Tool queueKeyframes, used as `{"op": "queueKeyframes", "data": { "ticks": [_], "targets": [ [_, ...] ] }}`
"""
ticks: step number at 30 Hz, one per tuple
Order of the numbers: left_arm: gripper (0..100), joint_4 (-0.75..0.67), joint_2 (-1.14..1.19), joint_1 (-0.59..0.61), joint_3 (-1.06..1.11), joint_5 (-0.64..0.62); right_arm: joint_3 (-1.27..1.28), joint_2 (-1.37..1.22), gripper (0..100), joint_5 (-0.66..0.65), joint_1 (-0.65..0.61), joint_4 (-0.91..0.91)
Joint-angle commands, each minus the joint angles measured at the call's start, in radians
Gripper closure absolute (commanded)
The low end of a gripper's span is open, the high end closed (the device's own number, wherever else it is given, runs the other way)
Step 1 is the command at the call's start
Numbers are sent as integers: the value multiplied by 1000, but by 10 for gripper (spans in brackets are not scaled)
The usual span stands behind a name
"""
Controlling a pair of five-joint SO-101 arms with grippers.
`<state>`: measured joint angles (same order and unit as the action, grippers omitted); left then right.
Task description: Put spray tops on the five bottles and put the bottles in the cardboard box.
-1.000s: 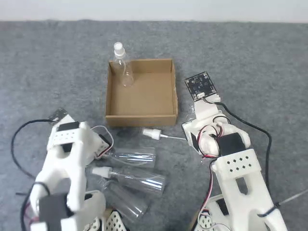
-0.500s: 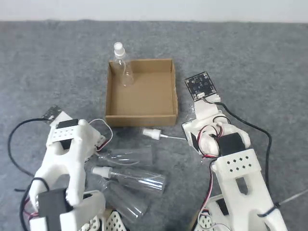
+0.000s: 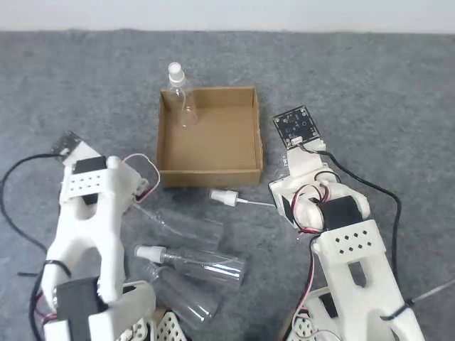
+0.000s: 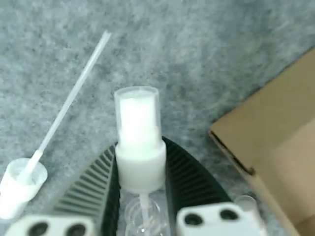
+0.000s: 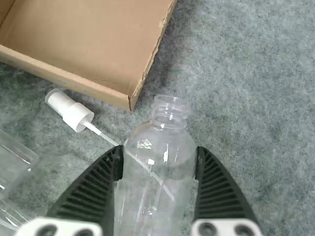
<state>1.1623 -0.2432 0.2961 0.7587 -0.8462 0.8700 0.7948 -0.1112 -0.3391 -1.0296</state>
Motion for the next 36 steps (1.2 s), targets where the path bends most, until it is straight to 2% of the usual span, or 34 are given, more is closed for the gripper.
{"op": "queueKeyframes", "data": {
  "ticks": [1, 5, 15, 28, 36],
  "targets": [
    [990, 49, -3, 8, -97, -11, -3, 24, 939, 2, 16, 16],
    [990, 98, -55, 8, -130, -9, -3, 24, 939, 2, 16, 16],
    [990, 100, -434, 5, -54, -6, -3, 24, 939, 2, 16, 18],
    [990, 106, -643, 8, -51, 83, -2, 24, 939, 2, 16, 16],
    [989, 32, -868, 8, -15, 80, 11, 35, 939, -20, 12, 21]
  ]
}}
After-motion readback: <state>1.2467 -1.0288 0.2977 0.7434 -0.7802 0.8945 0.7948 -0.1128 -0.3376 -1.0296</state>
